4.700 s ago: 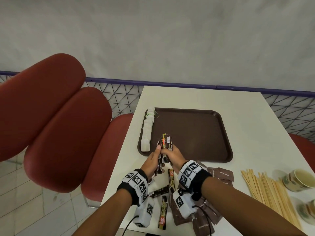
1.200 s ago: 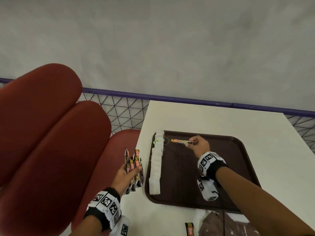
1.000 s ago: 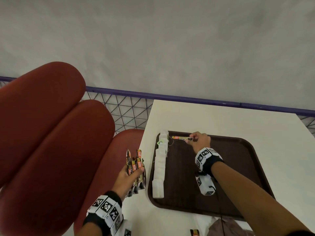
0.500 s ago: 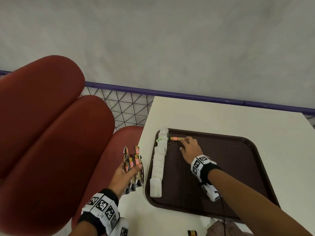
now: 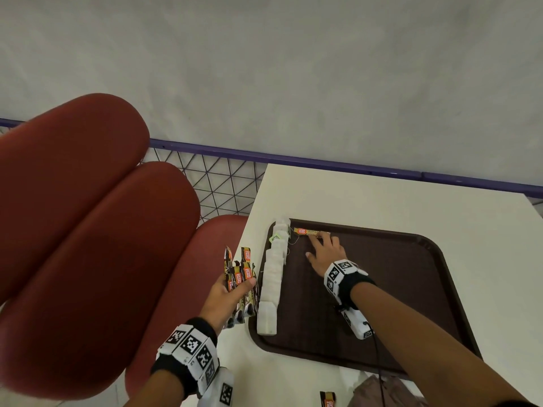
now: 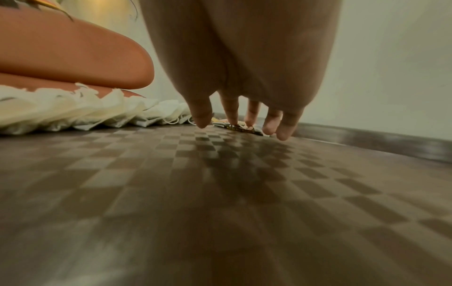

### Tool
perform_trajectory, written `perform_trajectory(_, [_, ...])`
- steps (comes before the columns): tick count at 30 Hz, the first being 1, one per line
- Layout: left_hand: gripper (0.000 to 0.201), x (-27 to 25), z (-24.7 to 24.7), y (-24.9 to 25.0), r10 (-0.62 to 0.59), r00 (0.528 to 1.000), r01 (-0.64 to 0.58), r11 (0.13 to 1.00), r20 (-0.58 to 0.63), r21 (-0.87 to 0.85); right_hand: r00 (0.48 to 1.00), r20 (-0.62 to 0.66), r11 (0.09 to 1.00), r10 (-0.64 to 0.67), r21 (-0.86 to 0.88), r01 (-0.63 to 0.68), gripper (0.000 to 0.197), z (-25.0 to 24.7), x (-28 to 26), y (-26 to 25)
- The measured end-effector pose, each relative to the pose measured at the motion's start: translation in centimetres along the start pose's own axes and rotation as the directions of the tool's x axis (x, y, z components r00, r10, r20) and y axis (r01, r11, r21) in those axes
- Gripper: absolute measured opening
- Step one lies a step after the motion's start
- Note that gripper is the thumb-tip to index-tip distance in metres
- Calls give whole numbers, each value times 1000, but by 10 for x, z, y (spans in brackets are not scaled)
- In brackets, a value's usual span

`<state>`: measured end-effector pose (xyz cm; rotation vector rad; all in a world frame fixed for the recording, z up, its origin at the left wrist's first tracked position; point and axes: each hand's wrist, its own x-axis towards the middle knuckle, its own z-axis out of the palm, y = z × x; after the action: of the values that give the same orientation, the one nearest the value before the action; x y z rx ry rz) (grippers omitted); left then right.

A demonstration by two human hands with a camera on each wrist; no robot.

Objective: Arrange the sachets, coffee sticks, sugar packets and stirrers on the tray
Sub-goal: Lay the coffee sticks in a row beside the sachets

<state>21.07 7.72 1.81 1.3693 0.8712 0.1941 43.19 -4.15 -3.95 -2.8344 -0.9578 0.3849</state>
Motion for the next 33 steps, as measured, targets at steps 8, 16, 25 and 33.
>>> perform_trajectory(8, [28,0,7,1,48,999,-47,999,19,-27,982,-137,940,-131,296,167,48,-17,-25,-11])
perform_trajectory(16, [22,-6,19,1,76,997,-76,996,3,-49,931,58,645,-361,736,204,21,-38,-103,-38])
perform_trajectory(25, [34,-10,37,5,107,994,-106,994,21,-10,939,158,383,-305,923,-31,31,-29,-131,-45])
perform_trajectory(33, [41,-14,31,4,82,997,-82,997,-5,13,993,86,274,-79,960,-62,22,-37,-122,-12])
